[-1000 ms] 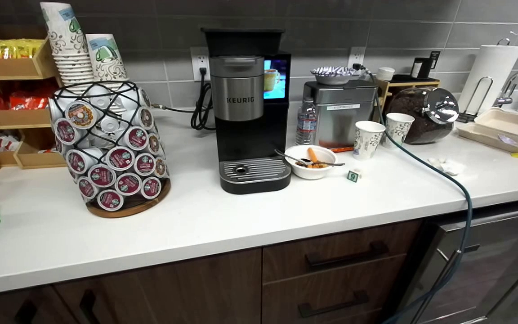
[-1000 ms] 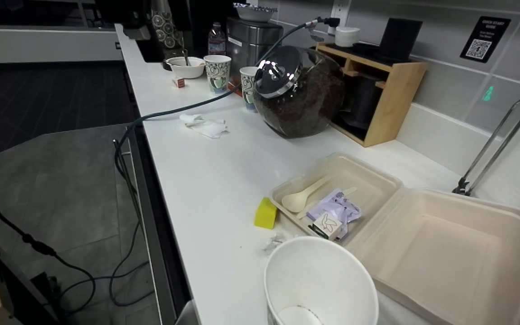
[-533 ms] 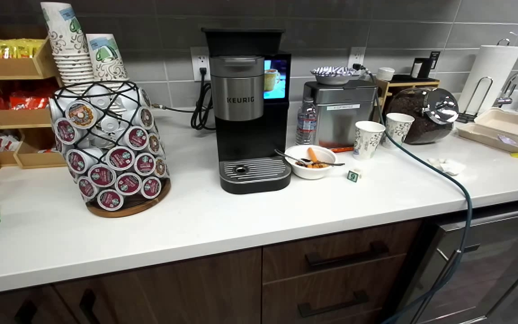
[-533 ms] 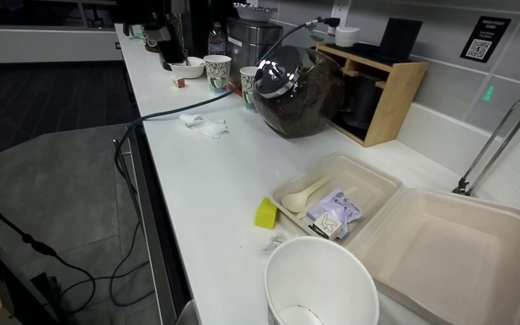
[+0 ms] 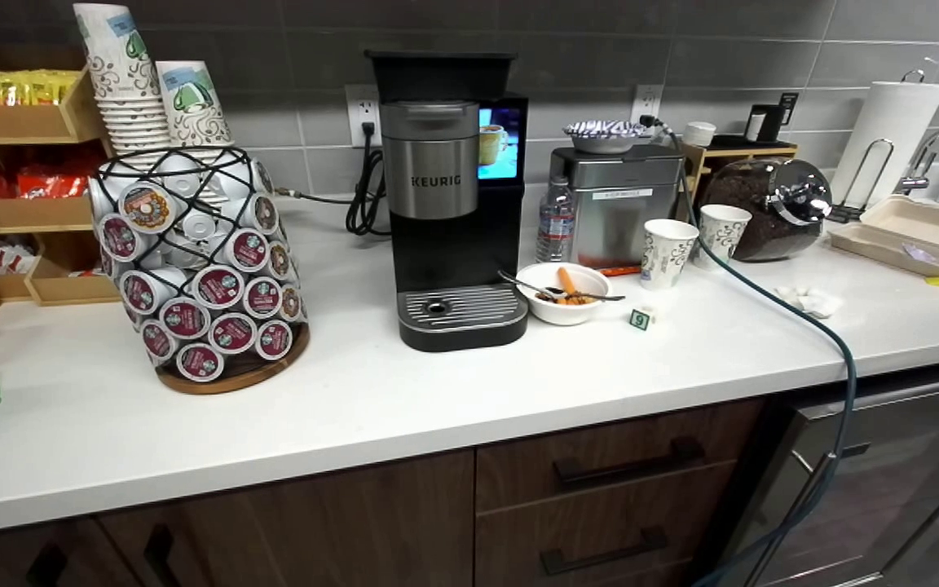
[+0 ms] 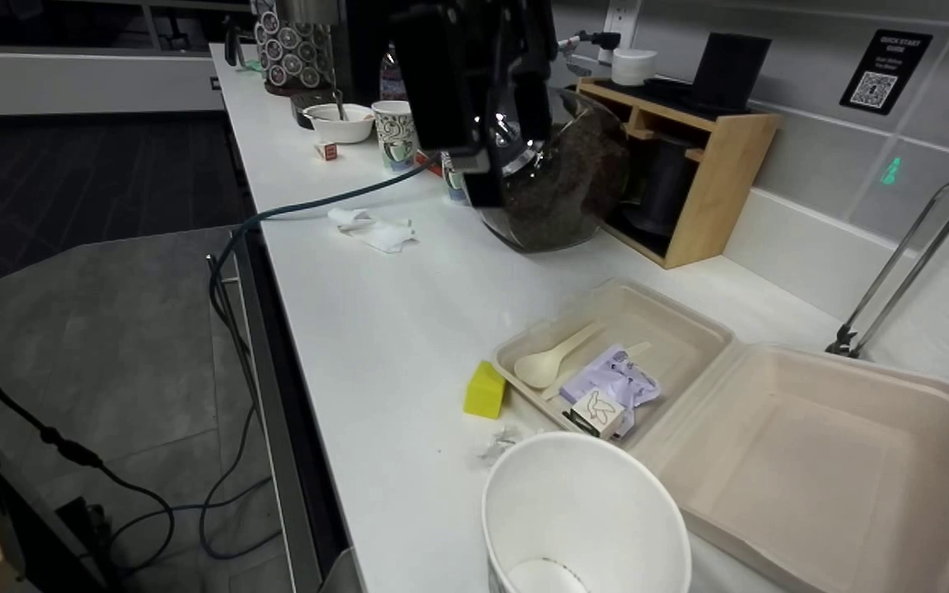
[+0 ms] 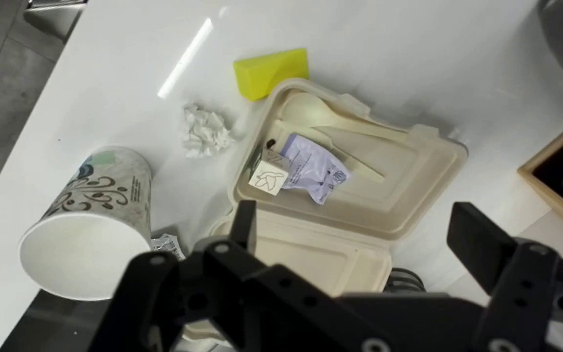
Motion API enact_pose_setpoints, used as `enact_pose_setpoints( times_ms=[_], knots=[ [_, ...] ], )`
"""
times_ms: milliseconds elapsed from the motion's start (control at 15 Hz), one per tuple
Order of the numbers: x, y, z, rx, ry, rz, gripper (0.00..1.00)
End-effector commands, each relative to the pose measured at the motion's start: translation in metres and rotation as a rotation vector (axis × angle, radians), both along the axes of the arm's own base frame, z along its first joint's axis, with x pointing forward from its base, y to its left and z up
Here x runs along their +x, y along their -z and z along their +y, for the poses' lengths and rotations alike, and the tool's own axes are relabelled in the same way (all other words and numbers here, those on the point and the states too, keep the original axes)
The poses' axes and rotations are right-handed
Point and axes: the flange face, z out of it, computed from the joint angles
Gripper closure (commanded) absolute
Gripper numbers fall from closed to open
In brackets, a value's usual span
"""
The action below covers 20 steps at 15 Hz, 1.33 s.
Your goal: Shift the block to the left
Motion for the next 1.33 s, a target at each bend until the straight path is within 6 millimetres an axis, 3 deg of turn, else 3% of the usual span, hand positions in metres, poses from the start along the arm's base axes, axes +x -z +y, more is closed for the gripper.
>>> enact_pose_setpoints(
  times_ms=[0,267,333,533,667,800,1067,1267],
  knots=[
    [-0.011,0.001,-0.041,0.044,-0.184,0.074,0.0],
    [-0.025,0.017,-0.072,0.082,-0.39,0.168,0.0],
    [-0.029,0.004,-0.057,0.056,-0.308,0.135,0.0],
    [-0.031,0.006,-0.063,0.059,-0.312,0.14,0.0],
    [-0.024,0.0,-0.053,-0.016,-0.395,0.117,0.0],
    [-0.014,0.013,-0.056,-0.095,-0.498,0.149,0.0],
    [0.002,0.059,-0.059,-0.222,-0.672,0.234,0.0],
    [0.009,0.086,-0.072,-0.273,-0.813,0.277,0.0]
  ],
)
